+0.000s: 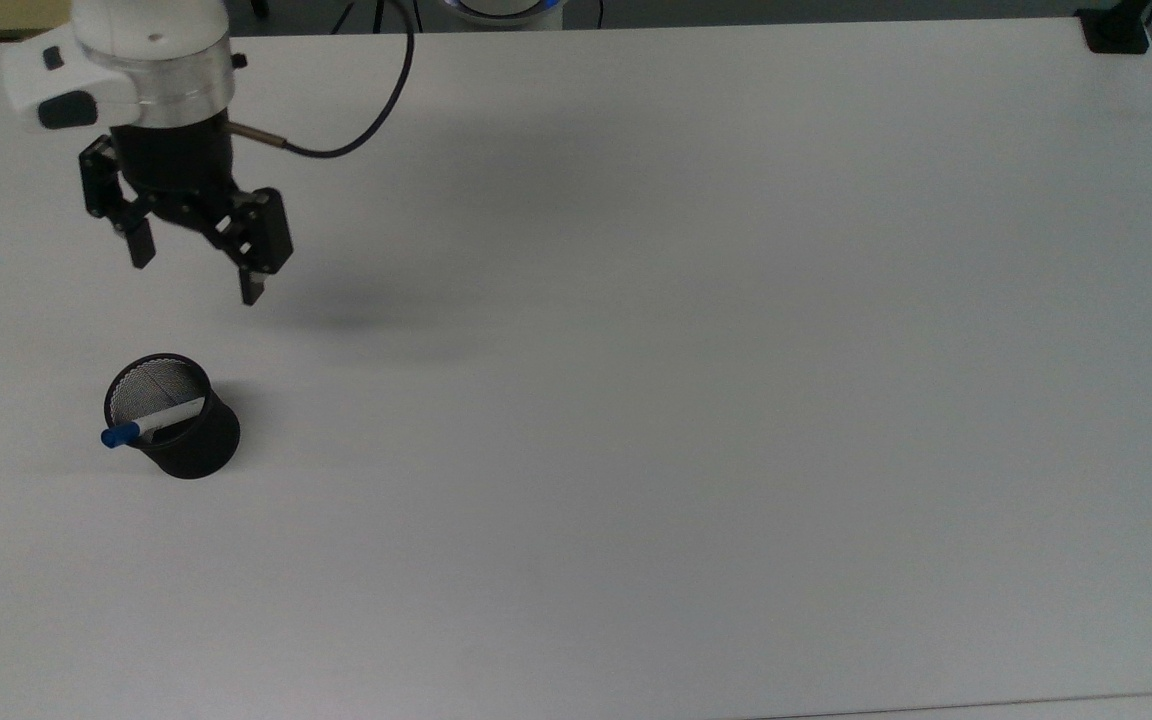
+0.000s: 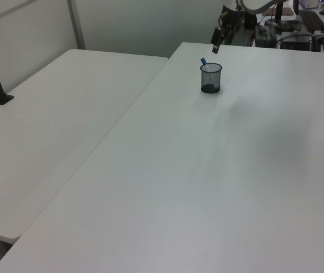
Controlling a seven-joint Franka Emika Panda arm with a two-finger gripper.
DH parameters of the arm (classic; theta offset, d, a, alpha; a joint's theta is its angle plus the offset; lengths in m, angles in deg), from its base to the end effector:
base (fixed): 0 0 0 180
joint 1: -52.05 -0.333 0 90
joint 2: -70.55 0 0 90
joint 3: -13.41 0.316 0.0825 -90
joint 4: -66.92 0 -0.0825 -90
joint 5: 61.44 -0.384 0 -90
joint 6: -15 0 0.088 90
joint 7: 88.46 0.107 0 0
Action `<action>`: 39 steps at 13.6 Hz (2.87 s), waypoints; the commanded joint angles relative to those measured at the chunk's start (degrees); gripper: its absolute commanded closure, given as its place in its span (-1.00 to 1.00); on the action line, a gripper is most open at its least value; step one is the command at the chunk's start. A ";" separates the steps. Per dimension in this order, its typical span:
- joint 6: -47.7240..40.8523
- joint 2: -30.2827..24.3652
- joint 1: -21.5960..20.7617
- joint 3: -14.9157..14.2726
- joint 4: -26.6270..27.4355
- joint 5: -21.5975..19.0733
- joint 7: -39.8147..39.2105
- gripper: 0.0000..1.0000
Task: Remove the marker
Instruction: 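Move the gripper down toward the black mesh cup's marker, then close the gripper on the blue-capped marker inside the cup, then lift the marker up out of the mesh cup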
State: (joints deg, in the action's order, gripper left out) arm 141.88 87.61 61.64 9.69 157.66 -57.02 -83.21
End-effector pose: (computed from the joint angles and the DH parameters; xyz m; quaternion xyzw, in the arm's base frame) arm 0.6628 -0.1541 0.5002 0.9754 -0.1384 0.1623 0.0549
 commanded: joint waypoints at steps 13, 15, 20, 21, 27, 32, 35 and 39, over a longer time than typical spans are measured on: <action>28.51 16.16 4.74 -2.08 -5.39 2.61 6.70 -0.87; 28.60 16.60 4.56 -1.65 -5.39 2.52 6.79 -0.87; 28.95 18.88 3.42 -1.47 -6.62 2.70 9.96 -0.40; 30.00 18.97 3.42 -1.47 -6.54 2.61 9.96 -0.17; 32.20 19.94 3.51 -1.47 -6.45 2.96 9.61 0.87; 32.20 18.11 3.59 -1.47 -6.45 3.40 9.43 1.00; 30.89 12.06 3.51 -1.47 -5.84 3.49 6.37 1.00; 21.76 7.46 2.81 -0.94 -5.74 3.14 -1.12 0.97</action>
State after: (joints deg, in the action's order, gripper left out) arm 168.55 98.51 65.43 8.52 149.36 -54.14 -80.94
